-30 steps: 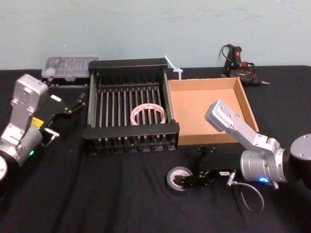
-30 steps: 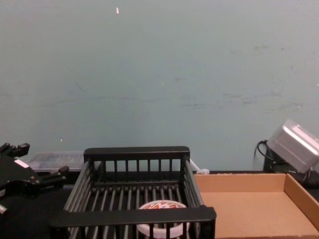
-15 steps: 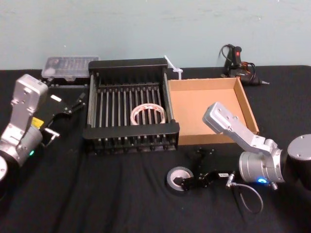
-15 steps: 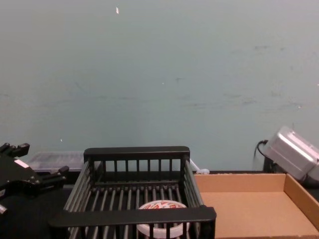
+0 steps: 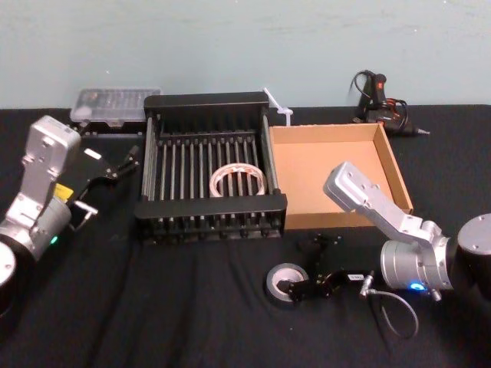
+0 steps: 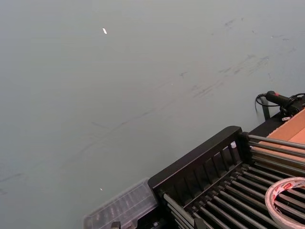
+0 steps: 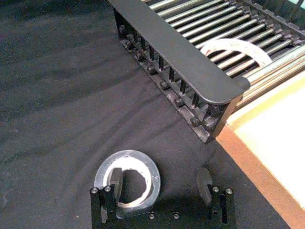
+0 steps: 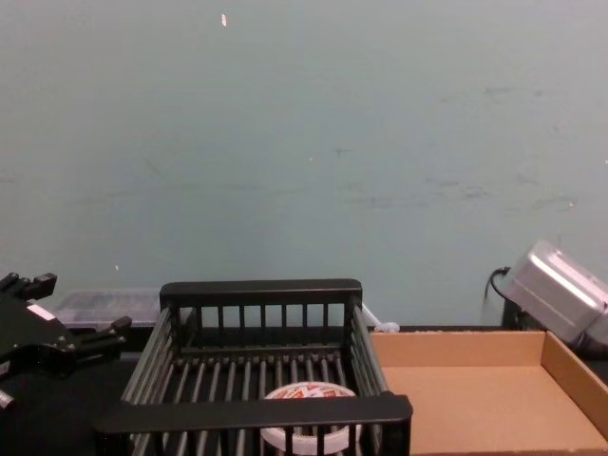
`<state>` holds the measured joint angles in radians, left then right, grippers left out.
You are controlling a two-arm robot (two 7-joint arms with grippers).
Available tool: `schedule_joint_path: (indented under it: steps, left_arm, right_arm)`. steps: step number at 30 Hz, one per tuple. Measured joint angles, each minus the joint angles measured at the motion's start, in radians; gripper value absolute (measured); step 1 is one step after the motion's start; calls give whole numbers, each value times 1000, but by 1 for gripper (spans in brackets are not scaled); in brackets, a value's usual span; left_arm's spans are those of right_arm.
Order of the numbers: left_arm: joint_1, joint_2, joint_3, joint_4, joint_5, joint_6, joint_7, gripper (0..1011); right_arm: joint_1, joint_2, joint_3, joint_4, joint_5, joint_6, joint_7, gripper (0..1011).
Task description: Pick up the white tape and place it into the black box , Pick up the silver tape and place it into the brown box.
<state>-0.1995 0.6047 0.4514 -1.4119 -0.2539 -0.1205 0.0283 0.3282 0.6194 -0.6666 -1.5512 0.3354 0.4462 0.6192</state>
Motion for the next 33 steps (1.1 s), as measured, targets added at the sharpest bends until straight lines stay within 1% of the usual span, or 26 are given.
schedule_joint_path:
  steps: [2,4,5,6,7,10,13,16,18,22,24,25,27,31,33]
  left_arm:
    - [0,0,0,0,0,0,0,1001]
    - [0,0,0,0,0,0,0,1001]
    - [0,0,0,0,0,0,0,1001]
    - [0,0,0,0,0,0,0,1001]
    - [0,0,0,0,0,0,0,1001]
    - [0,0,0,0,0,0,0,1001]
    - [0,0,0,0,0,0,0,1001]
    - [0,0,0,0,0,0,0,1002]
    - [0,0,0,0,0,0,0,1001]
    - [0,0,0,0,0,0,0,1001]
    - [0,0,0,0,0,0,0,1001]
    - [0,0,0,0,0,0,0,1001]
    - [0,0,0,0,0,0,0,1001]
    - [0,0,0,0,0,0,0,1001]
    - [0,0,0,0,0,0,0,1001]
  right_arm:
    - [0,0,0,0,0,0,0,997]
    - [0,1,0,0,0,0,0,961]
    - [0,1,0,-1,0,0,0,925]
    - [-1,1,0,-1,0,0,0,925]
    - [-1,1,0,-1,0,0,0,895]
    - [-1,1,1,-1,0,0,-1,848]
    - [-1,1,1,-1,0,0,-1,718]
    - [-1,1,1,-1,0,-1,-1,659]
    - [-1,1,2,-1,0,-1,-2,563]
    - [-1,1,2,-1,0,0,-2,458]
    - [-1,1,2,-1,0,-1,-2,375]
    - [-1,1,2,-1,0,-1,-2,358]
    - [-1,1,2,-1,0,0,-2,272]
    - [-1,1,2,-1,0,0,-2,174]
    - [-1,1,2,-1,0,0,-2,162]
